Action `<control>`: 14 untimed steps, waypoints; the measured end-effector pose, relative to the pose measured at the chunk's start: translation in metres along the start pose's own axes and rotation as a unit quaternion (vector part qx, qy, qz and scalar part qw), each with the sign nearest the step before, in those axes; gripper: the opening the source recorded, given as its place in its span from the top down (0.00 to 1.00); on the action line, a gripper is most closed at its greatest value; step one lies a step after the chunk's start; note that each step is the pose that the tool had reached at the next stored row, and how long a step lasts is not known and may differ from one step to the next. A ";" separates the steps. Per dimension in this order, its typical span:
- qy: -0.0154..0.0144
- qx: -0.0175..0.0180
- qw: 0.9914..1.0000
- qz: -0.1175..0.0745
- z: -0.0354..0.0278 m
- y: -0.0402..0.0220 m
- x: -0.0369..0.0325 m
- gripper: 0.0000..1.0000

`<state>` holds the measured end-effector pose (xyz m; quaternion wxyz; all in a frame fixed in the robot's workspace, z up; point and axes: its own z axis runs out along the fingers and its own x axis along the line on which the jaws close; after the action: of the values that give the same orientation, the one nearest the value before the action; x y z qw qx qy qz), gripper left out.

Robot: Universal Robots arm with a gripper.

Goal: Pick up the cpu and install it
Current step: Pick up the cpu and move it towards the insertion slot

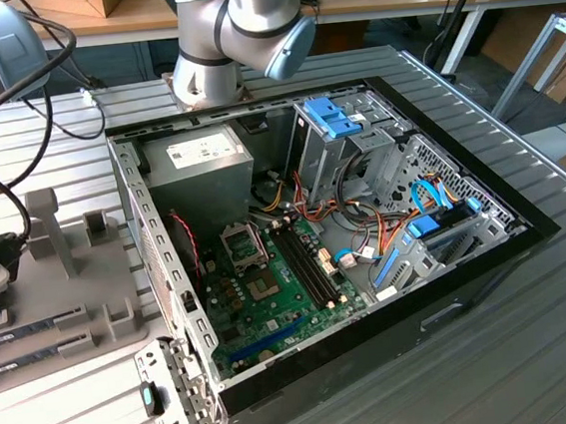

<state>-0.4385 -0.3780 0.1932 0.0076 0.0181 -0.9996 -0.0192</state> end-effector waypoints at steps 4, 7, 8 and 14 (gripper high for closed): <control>0.000 0.000 1.000 0.000 -0.0044 0.0002 0.0001 0.53; 0.000 -0.001 1.000 0.000 -0.0073 0.0003 0.0001 0.53; 0.000 -0.001 1.000 0.000 -0.0081 0.0003 0.0001 0.53; 0.000 -0.002 1.000 0.000 -0.0133 0.0005 0.0002 0.53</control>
<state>-0.4385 -0.3779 0.2066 0.0075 0.0182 -0.9996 -0.0212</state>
